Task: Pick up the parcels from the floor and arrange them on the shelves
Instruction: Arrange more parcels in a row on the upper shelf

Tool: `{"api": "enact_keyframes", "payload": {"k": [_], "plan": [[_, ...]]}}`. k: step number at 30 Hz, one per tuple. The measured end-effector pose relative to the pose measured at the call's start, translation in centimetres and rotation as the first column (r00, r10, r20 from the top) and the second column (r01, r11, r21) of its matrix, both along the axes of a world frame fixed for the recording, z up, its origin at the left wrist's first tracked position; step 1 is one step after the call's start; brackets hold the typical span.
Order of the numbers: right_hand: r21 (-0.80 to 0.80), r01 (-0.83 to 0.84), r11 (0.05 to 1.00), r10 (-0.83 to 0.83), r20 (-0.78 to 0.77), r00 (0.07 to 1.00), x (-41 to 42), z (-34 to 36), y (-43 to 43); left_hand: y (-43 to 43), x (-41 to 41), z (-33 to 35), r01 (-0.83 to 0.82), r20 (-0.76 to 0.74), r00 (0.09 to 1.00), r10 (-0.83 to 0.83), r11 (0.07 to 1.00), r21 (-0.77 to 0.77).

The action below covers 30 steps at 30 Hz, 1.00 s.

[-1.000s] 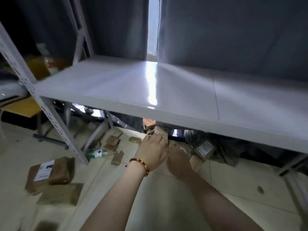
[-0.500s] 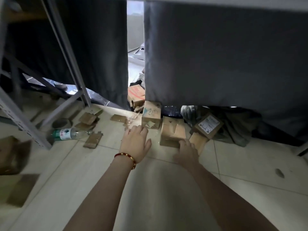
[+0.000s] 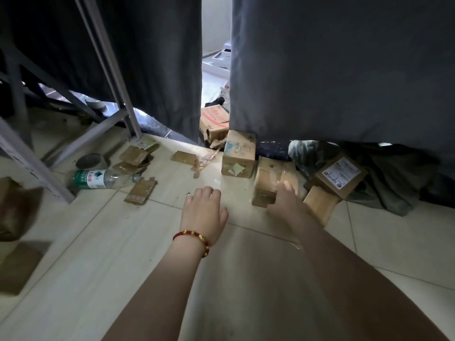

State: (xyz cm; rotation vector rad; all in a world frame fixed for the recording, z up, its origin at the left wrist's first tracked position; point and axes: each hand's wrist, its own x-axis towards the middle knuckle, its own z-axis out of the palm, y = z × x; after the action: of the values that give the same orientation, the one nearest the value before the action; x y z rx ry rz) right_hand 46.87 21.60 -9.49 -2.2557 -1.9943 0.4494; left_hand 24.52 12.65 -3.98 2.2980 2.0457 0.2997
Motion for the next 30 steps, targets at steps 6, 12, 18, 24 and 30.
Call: {"api": "enact_keyframes", "payload": {"k": [6, 12, 18, 24, 30], "plan": [[-0.129, -0.034, 0.991, 0.034, -0.003, 0.999, 2.2, -1.2, 1.2, -1.0, -0.7, -2.2, 0.039, -0.105, 0.993, -0.05, 0.994, -0.103], [-0.085, -0.121, 0.989, 0.133, 0.151, 0.979, 1.5, -0.8, 0.7, 0.0, 0.8, -2.0, 0.021, -0.071, 0.997, -0.027, 0.997, -0.077], [0.03, -0.137, 0.99, 0.131, 0.137, 0.982, 1.4, -2.1, -1.6, -0.5, 2.3, -2.4, 0.073, -0.071, 0.994, -0.081, 0.992, -0.105], [0.132, -0.22, 0.967, 0.233, -0.099, 0.967, 1.5, -3.7, -4.8, -0.9, 2.6, -2.6, 0.125, -0.105, 0.985, -0.14, 0.982, -0.145], [0.208, -0.192, 0.959, 0.24, -0.238, 0.941, 0.3, -4.5, -7.3, -1.2, 2.6, -1.9, 0.157, -0.133, 0.975, -0.18, 0.973, -0.168]]}}
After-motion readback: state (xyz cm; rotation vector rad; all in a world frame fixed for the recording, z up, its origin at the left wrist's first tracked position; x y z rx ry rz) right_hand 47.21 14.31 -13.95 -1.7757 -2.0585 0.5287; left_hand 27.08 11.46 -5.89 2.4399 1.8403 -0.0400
